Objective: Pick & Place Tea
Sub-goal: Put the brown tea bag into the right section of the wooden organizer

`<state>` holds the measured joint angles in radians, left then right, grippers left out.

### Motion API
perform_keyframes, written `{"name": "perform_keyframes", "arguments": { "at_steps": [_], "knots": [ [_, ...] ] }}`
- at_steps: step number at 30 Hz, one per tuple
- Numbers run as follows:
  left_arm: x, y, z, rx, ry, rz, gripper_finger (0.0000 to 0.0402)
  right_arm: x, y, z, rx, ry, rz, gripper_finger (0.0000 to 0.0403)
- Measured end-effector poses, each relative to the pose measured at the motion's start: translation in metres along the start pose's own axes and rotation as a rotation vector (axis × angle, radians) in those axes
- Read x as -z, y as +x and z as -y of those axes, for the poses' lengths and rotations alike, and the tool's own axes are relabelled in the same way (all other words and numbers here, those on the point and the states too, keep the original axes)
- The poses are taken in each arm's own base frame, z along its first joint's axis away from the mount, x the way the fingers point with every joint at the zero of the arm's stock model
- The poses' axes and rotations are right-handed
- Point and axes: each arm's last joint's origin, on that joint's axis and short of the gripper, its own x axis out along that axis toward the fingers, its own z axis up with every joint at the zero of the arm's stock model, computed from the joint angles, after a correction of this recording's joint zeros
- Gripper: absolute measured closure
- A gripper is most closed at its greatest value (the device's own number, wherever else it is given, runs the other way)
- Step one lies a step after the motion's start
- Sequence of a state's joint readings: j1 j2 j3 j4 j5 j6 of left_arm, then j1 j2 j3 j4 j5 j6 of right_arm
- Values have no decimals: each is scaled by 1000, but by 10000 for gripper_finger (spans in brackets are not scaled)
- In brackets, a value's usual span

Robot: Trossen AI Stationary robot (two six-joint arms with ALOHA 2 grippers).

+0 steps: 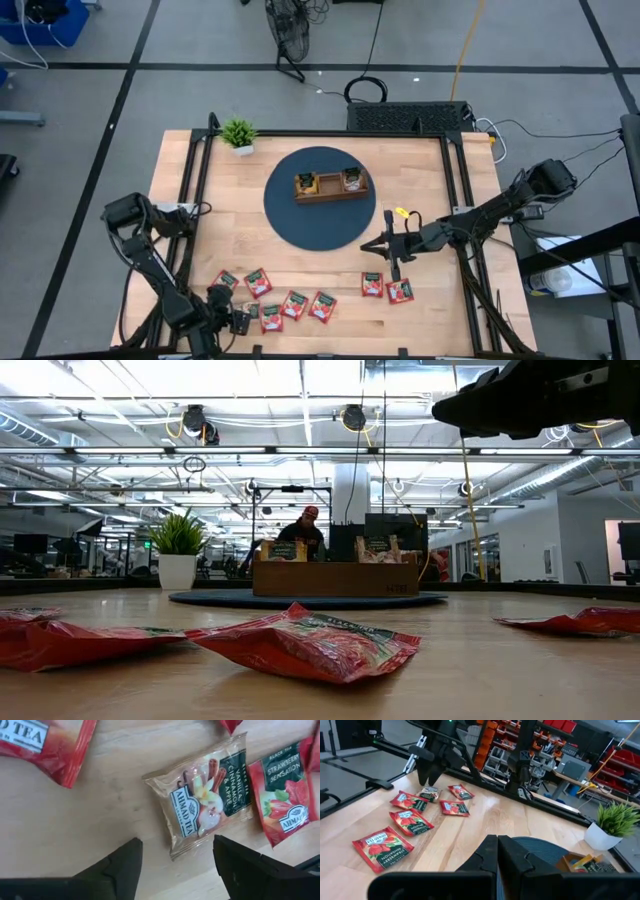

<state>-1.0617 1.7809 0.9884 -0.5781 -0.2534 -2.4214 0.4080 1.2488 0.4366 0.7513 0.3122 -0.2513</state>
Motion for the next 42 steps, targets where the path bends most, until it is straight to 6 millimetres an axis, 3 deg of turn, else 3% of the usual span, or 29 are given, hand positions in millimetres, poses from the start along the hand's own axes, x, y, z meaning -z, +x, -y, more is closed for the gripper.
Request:
{"name": "perform_keyframes", "arguments": {
  "at_steps": [6,17,24,32,37,42],
  "knots": [
    [-7,3,6,78,13,92,156,0,0,0,0,5,0,403],
    [-10,10,9,62,34,111,165,0,0,0,-1,2,-4,403],
    [-10,21,5,13,47,127,233,0,0,0,-1,-1,-5,403],
    [-11,22,1,-27,61,139,381,1,0,0,-2,-1,-7,403],
    [-13,20,1,-38,89,163,394,1,0,0,-3,-3,-11,403],
    [-16,-8,9,-115,151,257,398,1,0,0,0,-3,-16,403]
  ]
}}
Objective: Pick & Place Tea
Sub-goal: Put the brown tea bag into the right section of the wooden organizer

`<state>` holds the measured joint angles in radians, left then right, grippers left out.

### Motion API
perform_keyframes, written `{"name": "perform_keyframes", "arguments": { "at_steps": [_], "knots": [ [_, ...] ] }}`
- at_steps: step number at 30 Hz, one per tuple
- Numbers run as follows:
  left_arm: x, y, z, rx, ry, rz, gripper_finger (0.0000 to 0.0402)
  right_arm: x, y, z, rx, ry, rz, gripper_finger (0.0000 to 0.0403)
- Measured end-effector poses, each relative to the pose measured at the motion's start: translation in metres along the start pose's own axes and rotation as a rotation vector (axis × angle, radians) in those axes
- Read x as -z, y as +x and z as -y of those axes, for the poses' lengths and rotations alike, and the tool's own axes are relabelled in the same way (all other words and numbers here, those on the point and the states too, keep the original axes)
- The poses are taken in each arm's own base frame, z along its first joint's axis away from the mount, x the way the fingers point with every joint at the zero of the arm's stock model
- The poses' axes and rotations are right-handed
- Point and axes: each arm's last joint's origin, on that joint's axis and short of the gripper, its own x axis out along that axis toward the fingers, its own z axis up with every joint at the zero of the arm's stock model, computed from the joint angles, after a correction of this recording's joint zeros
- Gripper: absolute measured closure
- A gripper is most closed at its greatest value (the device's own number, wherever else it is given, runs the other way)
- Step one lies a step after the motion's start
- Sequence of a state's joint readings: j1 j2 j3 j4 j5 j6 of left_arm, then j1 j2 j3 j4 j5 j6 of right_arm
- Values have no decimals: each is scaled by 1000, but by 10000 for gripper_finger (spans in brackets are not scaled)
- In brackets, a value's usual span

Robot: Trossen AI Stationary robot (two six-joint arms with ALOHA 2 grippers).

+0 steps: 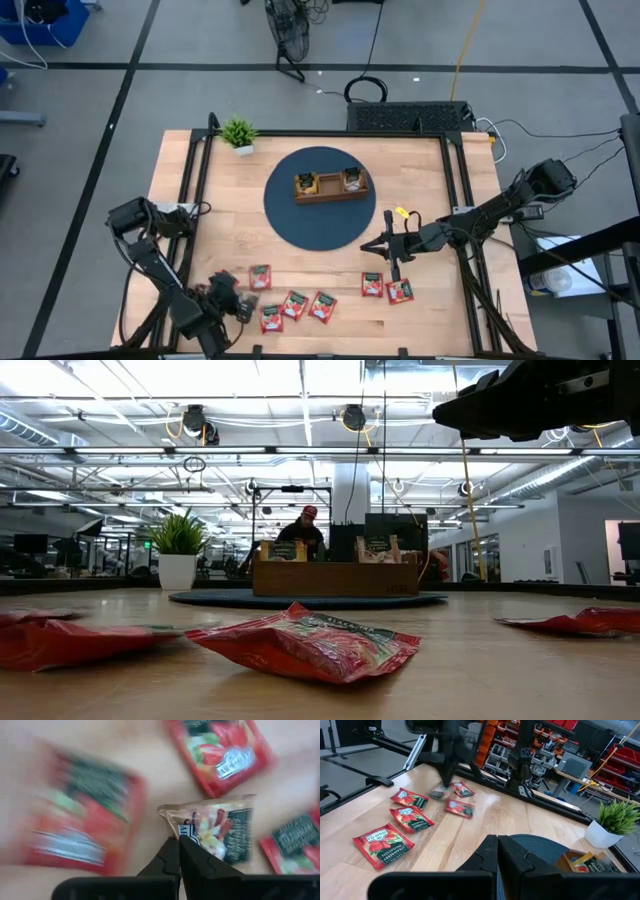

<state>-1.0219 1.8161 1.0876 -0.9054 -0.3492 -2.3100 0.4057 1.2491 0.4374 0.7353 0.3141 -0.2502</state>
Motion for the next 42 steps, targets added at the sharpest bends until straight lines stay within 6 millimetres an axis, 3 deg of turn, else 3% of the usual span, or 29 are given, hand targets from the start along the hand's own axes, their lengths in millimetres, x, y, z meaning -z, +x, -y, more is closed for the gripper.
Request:
{"name": "perform_keyframes", "arguments": {
  "at_steps": [5,9,16,22,28,32,36,39,42],
  "knots": [
    [-17,-45,13,-55,58,161,399,1,0,0,0,-1,-12,403],
    [-36,-71,26,90,123,421,400,3,2,3,14,36,-23,403],
    [-84,-64,52,254,331,961,401,15,13,10,62,75,-43,403],
    [-134,-45,83,137,399,1217,401,21,27,26,166,73,60,403],
    [-185,-28,91,-59,354,1248,401,29,35,50,282,100,132,380],
    [-212,-19,93,-138,295,1253,401,29,35,78,337,136,211,315],
    [-226,-18,104,-227,331,1220,401,27,31,102,398,176,254,247],
    [-229,-23,127,-273,500,1007,401,28,24,114,434,155,233,213],
    [-234,-26,157,-70,759,698,401,28,19,122,454,165,181,199]
  ]
}}
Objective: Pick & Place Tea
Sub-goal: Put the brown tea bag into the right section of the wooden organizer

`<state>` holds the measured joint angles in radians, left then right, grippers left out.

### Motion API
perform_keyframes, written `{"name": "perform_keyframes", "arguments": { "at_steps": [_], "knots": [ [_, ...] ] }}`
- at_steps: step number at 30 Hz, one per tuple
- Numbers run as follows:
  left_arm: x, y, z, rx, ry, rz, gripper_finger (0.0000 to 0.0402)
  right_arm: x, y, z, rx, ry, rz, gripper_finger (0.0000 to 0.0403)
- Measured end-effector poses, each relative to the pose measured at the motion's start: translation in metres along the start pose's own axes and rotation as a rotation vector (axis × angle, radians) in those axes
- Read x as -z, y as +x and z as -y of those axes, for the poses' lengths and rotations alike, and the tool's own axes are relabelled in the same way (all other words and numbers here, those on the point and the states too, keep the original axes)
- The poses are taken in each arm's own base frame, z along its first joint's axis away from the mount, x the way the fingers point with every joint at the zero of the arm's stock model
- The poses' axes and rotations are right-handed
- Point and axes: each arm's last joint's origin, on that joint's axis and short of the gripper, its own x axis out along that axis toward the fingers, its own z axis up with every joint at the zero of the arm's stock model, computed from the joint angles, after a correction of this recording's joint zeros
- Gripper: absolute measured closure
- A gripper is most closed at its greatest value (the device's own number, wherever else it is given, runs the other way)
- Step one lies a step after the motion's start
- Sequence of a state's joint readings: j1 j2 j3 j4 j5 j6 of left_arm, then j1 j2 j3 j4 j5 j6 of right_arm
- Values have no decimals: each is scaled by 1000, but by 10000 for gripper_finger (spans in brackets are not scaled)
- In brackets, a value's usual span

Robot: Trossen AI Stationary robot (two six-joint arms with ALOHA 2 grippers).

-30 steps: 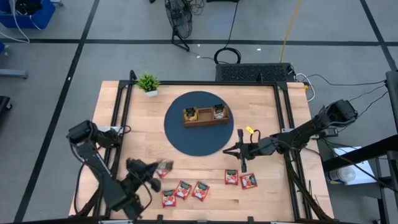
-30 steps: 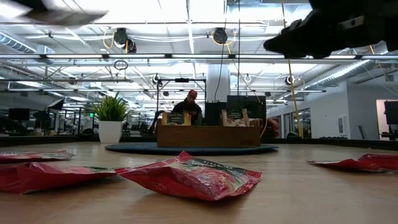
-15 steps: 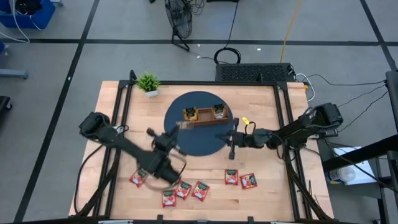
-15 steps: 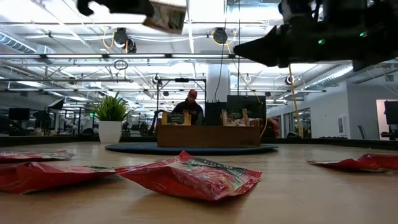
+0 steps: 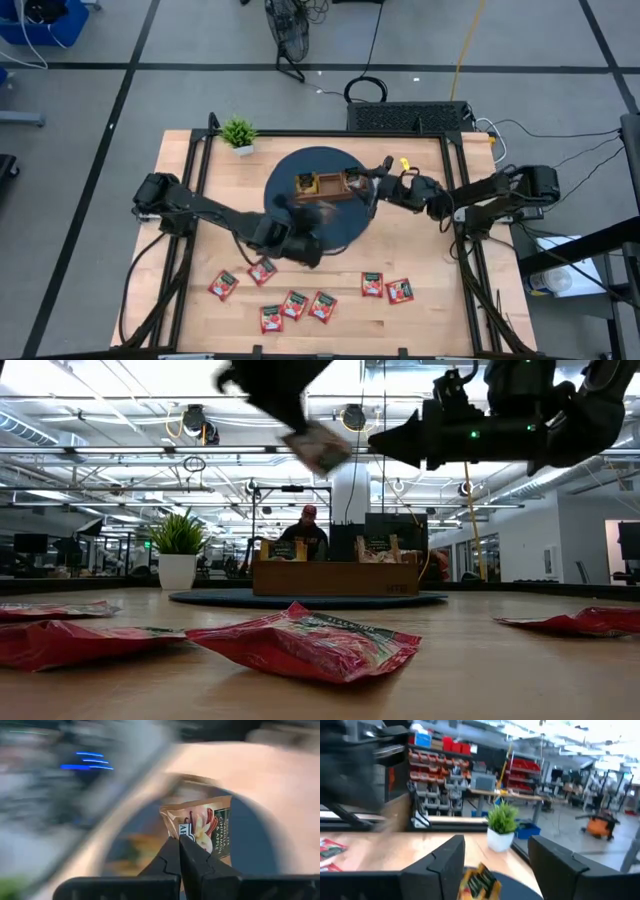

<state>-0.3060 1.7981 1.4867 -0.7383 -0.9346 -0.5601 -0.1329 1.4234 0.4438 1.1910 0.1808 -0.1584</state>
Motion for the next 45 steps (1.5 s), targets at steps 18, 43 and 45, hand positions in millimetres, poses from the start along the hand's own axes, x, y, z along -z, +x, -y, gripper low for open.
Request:
{"name": "perform_keyframes", "arguments": {
  "at_steps": [18,43,45],
  "knots": [
    [-11,111,-123,593,-189,320,400,-15,-45,20,182,-4,-398,209],
    [22,155,-143,555,-191,698,400,1,1,21,38,191,19,219],
    [22,155,-143,554,-190,698,399,1,1,22,38,193,18,226]
  ]
}}
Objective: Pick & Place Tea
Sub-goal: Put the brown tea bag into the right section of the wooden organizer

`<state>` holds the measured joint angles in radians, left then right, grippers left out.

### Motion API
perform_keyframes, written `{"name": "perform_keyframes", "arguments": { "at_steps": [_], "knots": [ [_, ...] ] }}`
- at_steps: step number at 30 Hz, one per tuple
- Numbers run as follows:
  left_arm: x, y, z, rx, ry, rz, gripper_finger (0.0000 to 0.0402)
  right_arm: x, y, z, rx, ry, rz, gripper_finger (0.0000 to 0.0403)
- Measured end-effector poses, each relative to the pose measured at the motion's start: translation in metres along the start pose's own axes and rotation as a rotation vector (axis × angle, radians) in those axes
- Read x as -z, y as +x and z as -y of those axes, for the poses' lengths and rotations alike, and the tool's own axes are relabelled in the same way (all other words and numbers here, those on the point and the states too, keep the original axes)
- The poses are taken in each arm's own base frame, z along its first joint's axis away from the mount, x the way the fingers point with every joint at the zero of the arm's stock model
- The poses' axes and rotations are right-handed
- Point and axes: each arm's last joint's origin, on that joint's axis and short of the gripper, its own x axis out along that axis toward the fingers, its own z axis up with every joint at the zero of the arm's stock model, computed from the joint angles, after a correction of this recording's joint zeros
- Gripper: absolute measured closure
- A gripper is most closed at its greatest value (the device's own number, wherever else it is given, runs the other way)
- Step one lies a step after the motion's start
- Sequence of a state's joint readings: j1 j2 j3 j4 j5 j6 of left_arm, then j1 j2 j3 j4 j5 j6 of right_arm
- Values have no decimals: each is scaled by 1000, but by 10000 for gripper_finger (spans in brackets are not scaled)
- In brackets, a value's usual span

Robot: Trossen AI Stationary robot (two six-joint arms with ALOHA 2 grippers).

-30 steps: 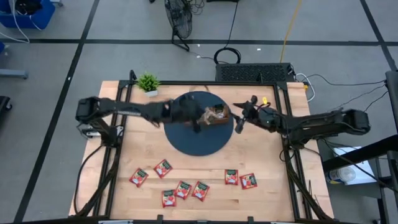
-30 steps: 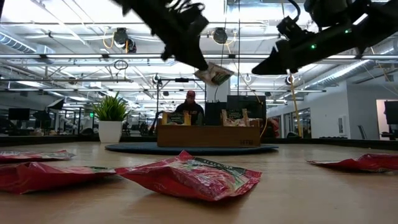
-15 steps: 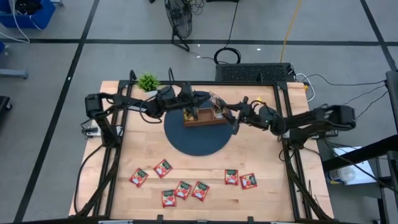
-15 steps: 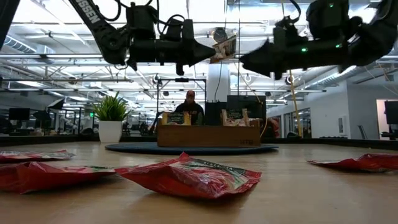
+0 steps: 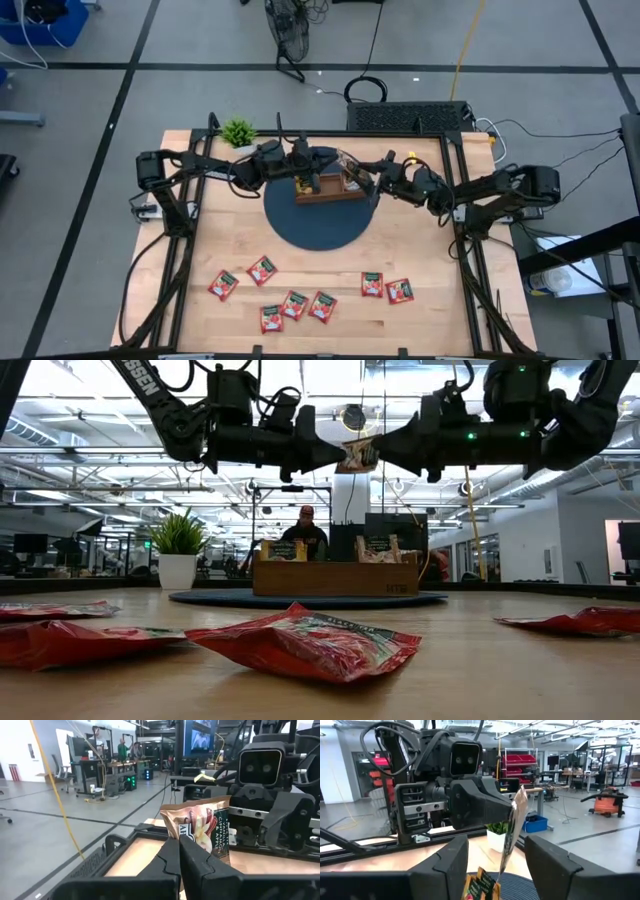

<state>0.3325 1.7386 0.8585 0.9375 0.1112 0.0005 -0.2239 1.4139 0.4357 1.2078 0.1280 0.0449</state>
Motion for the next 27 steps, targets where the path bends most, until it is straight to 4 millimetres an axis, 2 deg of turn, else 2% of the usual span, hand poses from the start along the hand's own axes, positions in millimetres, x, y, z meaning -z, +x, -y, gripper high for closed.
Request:
{"name": "perform_keyframes", "arguments": {
  "at_steps": [7,14,23,27],
  "knots": [
    [0,0,0,0,5,2,399,-2,6,0,3,19,-25,285],
    [0,0,5,13,-3,2,398,-4,14,5,-30,-25,-45,390],
    [1,1,11,22,-14,-15,379,-10,19,7,-31,-98,-86,402],
    [-6,-4,11,24,-53,-66,371,-22,18,10,73,-179,-200,402]
  ]
}}
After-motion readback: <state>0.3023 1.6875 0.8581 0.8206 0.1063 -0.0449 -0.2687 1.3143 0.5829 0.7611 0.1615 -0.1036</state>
